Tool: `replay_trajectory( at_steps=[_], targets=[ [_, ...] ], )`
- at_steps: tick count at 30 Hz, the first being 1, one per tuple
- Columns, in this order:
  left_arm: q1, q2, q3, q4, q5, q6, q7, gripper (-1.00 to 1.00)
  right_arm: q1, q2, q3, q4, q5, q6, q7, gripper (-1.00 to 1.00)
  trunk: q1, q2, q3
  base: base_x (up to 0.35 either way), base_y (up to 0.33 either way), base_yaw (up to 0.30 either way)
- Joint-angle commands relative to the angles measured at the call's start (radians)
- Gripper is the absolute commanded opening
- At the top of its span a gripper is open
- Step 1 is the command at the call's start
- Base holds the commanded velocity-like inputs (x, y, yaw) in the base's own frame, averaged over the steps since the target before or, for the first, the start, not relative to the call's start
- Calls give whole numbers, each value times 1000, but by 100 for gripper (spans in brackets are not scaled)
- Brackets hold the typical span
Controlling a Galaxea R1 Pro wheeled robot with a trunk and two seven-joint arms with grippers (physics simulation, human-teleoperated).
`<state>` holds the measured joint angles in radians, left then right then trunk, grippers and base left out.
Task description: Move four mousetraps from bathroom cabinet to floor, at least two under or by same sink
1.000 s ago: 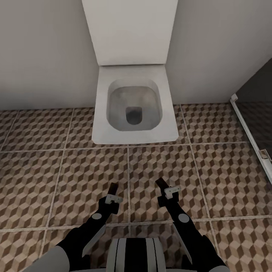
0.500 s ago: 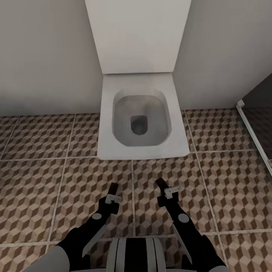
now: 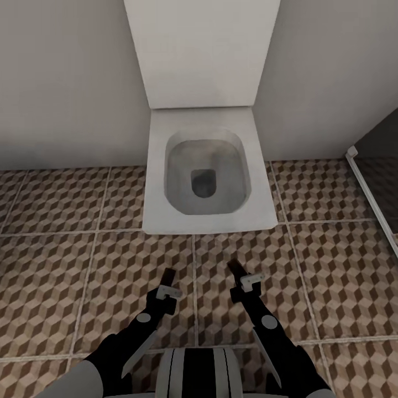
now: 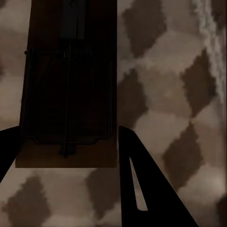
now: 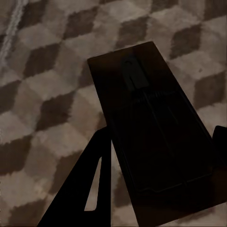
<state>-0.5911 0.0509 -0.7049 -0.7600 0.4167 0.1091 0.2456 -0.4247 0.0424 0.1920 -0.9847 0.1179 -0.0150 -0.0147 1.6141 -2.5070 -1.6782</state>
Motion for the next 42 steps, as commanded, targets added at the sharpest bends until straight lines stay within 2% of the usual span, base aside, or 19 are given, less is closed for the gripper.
replay_trajectory(
  at_steps=[1,11,20,42],
  targets=[
    [-1,1,-8,-2,5,4,10,-100,0,0,0,7,10,-4,-1,-100,0,0,0,0,0,0],
    [-1,0,-11,-2,5,4,11,-100,0,4,-2,56,10,-8,-1,-100,0,0,0,0,0,0],
    [-1,0,-46,0,5,4,12,-100,0,4,-3,88,12,-8,-1,-100,0,0,0,0,0,0],
    [-1,0,-49,0,5,3,12,-100,0,3,-3,132,13,-8,-5,-100,0,0,0,0,0,0]
  ],
)
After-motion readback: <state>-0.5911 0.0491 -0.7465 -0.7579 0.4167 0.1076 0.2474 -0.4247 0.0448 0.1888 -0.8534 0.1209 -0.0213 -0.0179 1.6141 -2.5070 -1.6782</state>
